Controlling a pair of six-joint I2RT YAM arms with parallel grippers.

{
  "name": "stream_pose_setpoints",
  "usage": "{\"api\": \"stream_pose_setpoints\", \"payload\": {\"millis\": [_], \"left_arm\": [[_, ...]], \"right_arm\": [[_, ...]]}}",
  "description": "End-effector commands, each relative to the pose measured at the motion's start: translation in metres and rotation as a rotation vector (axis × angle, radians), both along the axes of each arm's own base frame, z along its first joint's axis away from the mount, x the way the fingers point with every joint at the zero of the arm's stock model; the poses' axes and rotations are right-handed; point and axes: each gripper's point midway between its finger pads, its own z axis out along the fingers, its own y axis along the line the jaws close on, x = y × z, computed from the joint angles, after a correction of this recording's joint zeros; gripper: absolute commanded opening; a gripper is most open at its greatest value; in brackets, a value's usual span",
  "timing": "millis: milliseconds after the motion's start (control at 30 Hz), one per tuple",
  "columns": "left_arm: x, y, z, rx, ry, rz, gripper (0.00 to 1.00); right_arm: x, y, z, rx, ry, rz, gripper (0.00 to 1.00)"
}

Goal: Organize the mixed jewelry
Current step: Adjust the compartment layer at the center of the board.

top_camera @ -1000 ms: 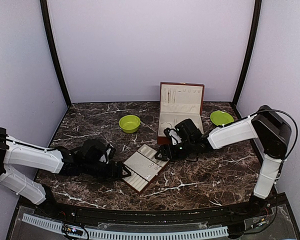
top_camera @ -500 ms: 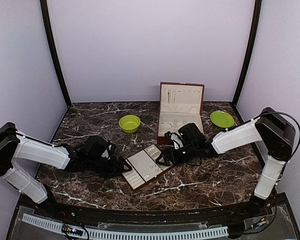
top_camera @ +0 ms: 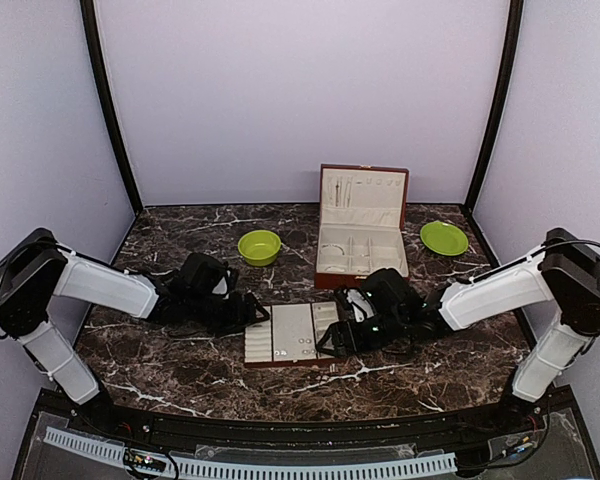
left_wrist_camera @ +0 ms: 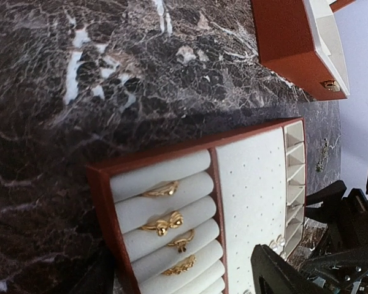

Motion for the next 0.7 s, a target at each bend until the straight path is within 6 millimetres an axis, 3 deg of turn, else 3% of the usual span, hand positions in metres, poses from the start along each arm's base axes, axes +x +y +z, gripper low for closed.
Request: {"api": "stream_pose_setpoints", "payload": {"millis": [0,300,467,667], "left_arm": [[0.007,-0.026,0.020,-0.084,-0.056,-0.090,0.79],[0.009,-0.027,0.021,-0.079,-0.061,-0.100,0.78],[0.009,-0.016,0.021,-0.023,-0.083,-0.086,0.79],[0.013,0.001,0.036,0.040,-0.154,-0.050,0.81]], "right_arm": [[-0.009,0.013,0.020,0.096,-0.011,-0.018,0.85],[-0.009,0.003,0.018,0.080,-0.020,-0.079,0.85],[-0.001,-0.001,0.027,0.073,-0.056,-0.125,0.87],[0.008,-0.014,0.045,0.068,-0.110,-0.186,0.90]]}}
